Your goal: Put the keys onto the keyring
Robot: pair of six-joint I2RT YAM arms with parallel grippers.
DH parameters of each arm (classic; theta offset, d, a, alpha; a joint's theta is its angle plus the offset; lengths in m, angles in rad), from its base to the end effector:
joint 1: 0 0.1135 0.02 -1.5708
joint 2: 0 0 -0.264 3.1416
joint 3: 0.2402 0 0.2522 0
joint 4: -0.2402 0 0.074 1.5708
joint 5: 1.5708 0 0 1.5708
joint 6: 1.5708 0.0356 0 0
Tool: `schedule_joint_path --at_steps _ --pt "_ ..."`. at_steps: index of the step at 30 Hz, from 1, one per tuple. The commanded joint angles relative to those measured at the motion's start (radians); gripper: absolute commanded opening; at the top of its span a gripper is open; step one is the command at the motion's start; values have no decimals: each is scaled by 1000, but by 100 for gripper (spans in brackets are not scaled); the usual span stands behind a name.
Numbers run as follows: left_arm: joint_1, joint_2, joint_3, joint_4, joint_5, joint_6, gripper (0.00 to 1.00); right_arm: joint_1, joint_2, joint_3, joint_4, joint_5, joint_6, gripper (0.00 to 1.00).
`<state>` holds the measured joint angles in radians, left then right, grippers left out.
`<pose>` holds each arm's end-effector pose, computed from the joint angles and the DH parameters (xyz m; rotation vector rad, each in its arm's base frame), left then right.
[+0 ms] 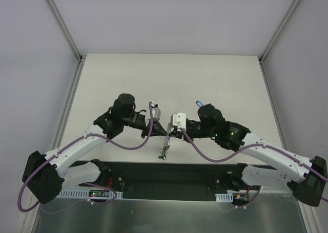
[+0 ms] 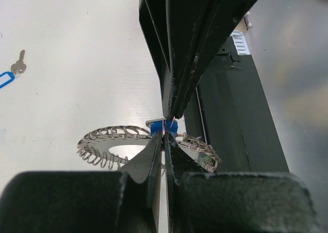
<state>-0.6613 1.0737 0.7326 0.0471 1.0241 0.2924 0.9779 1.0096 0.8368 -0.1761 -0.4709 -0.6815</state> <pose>0.1656 -0.1674 0.2933 1.4433 1.2127 -1.1982 0.1154 0.2002 0.3178 -1.6229 1.0509 0.6496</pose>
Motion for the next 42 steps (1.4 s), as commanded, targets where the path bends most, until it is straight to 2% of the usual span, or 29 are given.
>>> schedule_joint_path --at_steps 1,7,11,17,18,21,27,29,30,33,38,42 --pt "-9 -20 63 68 -35 -64 0 15 6 47 -6 8 -27 1" --pt "-9 -55 13 173 -111 -185 0 19 6 36 -16 26 -30 1" --pt "-1 -102 -68 394 -150 -289 0 19 7 24 -7 37 -26 1" --pt "5 -126 -176 606 -209 -427 0 19 9 2 38 51 -4 1" --pt "3 -126 -192 684 -222 -444 0 18 9 -2 43 51 -3 1" --pt "5 -132 -240 753 -249 -483 0 18 7 -5 49 63 2 1" --pt "5 -146 -288 795 -298 -477 0 19 -5 -1 46 97 14 1" --pt "5 -155 -300 794 -302 -470 5 18 1 15 35 104 13 1" --pt "5 -152 -305 794 -302 -470 12 19 4 22 18 104 7 1" --pt "3 -162 -321 790 -308 -467 23 18 18 54 -25 95 -16 1" --pt "5 -198 -334 729 -334 -426 32 19 50 105 -88 83 -59 1" --pt "8 -199 -286 608 -300 -355 37 19 83 148 -151 78 -82 1"
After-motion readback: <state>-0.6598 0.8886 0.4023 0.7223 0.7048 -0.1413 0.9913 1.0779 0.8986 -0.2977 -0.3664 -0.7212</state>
